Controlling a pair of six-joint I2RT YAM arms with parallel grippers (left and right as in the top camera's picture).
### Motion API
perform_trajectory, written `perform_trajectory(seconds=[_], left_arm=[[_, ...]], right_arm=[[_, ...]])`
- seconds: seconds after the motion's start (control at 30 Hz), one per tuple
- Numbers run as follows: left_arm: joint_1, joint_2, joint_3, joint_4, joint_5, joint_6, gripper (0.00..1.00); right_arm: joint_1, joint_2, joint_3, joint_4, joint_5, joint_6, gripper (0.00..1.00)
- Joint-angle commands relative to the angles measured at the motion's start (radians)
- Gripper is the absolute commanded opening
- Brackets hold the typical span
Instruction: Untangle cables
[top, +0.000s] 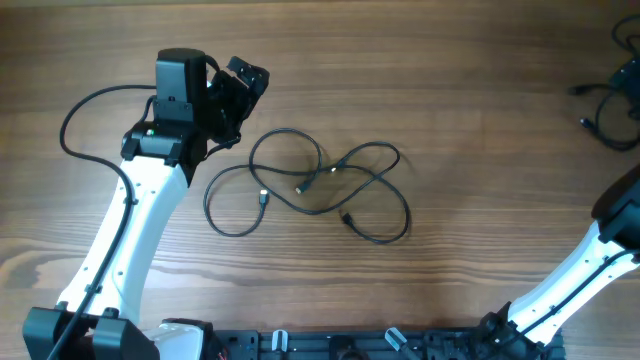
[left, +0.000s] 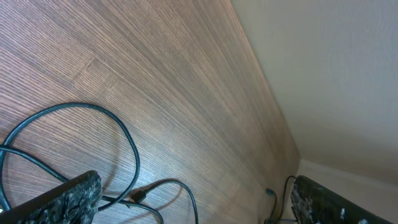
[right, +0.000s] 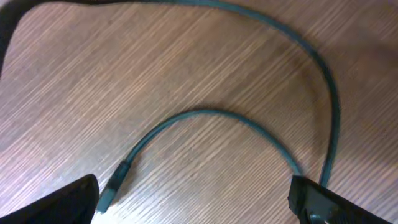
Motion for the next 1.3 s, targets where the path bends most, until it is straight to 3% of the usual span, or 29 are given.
perform_trajectory(seconds=[0.0,0.07,0.17,0.3,0.4,0.5,0.6,0.7,0.77,0.83,0.97,1.1,1.13,1.17,1.27], left_arm=[[-0.004,0.011,0.005,0.002,-0.013,0.002,1.0],[-0.004,0.011,0.005,0.001,-0.013,0.022,1.0],[-0.004,0.011,0.005,-0.018,-0.013,0.246,1.0],[-0.004,0.012,0.002,-0.106,-0.013,0.419,1.0],[-0.004,0.021,0.002,-0.22,-0.013,0.448,1.0],[-0.016,0.06,0.001,-0.315,-0.009,0.449,1.0],[-0.071,0.117,-0.021,-0.334,0.084,0.582,1.0],[-0.154,0.177,-0.038,-0.339,0.083,0.582,0.94],[-0.18,0.193,-0.038,-0.375,0.006,0.514,0.75],[-0.201,0.215,-0.038,-0.414,-0.139,0.387,0.78],[-0.208,0.241,-0.038,-0.369,-0.255,0.305,0.78],[-0.21,0.241,-0.038,-0.272,-0.25,0.3,0.77],[-0.216,0.241,-0.038,-0.266,-0.232,0.29,0.8],[-0.224,0.244,-0.038,-0.262,-0.217,0.285,0.91],[-0.259,0.266,-0.038,-0.222,-0.206,0.286,0.95]], right_arm=[[0.001,-0.108,0.012,-0.027,-0.148,0.032,1.0],[0.003,-0.198,0.012,-0.061,-0.215,0.038,1.0],[0.003,-0.399,0.012,-0.147,-0.366,0.052,1.0],[0.004,-0.567,0.012,-0.249,-0.584,0.052,1.0],[0.005,-0.619,0.012,-0.276,-0.745,0.069,1.0],[0.022,-0.615,0.01,-0.348,-0.784,0.103,1.0],[0.078,-0.615,0.01,-0.399,-0.775,0.045,0.94],[0.174,-0.615,0.01,-0.438,-0.687,-0.005,0.93],[0.214,-0.615,0.01,-0.447,-0.648,-0.006,0.93],[0.256,-0.615,0.01,-0.455,-0.618,-0.023,0.91],[0.335,-0.615,0.01,-0.471,-0.525,-0.027,0.89],[0.39,-0.614,0.009,-0.49,-0.47,-0.027,0.89],[0.402,-0.614,0.006,-0.49,-0.47,-0.028,0.89],[0.41,-0.613,0.006,-0.492,-0.469,-0.028,0.88],[0.425,-0.607,0.006,-0.493,-0.469,-0.028,0.87]])
